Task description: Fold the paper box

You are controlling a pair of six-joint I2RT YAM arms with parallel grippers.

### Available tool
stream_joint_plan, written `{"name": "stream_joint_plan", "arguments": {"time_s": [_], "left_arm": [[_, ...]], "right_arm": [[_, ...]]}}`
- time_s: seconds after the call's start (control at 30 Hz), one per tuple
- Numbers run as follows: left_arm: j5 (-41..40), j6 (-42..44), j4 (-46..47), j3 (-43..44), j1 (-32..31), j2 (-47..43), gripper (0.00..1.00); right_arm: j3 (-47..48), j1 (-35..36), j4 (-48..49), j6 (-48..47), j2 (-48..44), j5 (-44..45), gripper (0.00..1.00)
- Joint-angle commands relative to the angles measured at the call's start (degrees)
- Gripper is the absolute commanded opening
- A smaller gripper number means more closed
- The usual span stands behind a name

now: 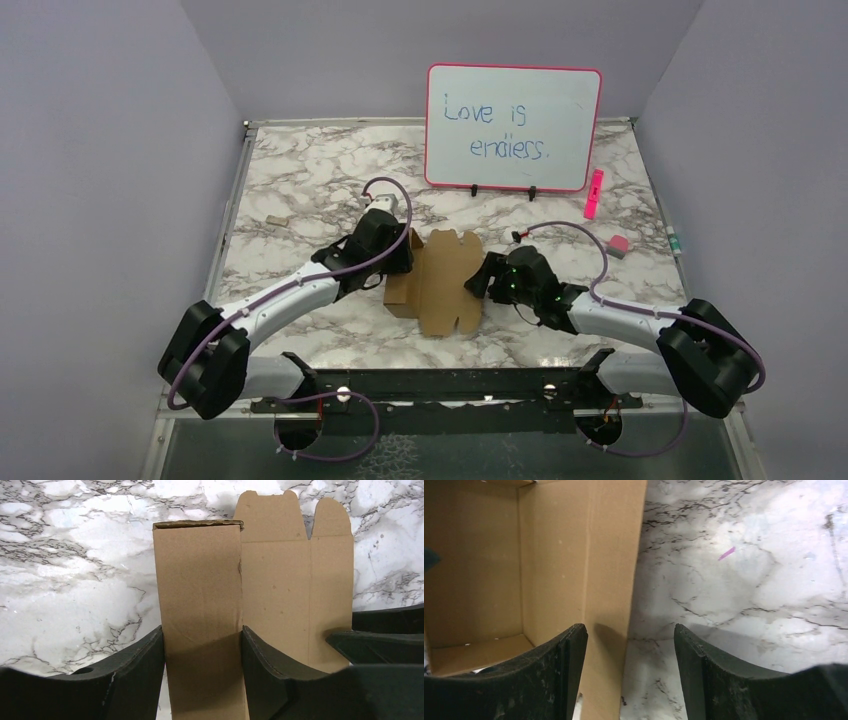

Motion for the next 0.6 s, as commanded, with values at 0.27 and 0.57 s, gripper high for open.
{"name": "stream_joint_plan", "arguments": {"time_s": [0.27,0.57], "left_arm": [[3.14,-3.55,5.54,-3.49,0.88,-3.92,0.57],[1.57,-3.4,3.98,-4.37,1.82,-8.05,0.79]], "right_arm": [[2.66,-0.58,5.64,-0.43,1.03,-7.41,0.3],[7.56,-0.52,-0.82,-6.44,0.25,-8.78,0.06]]}}
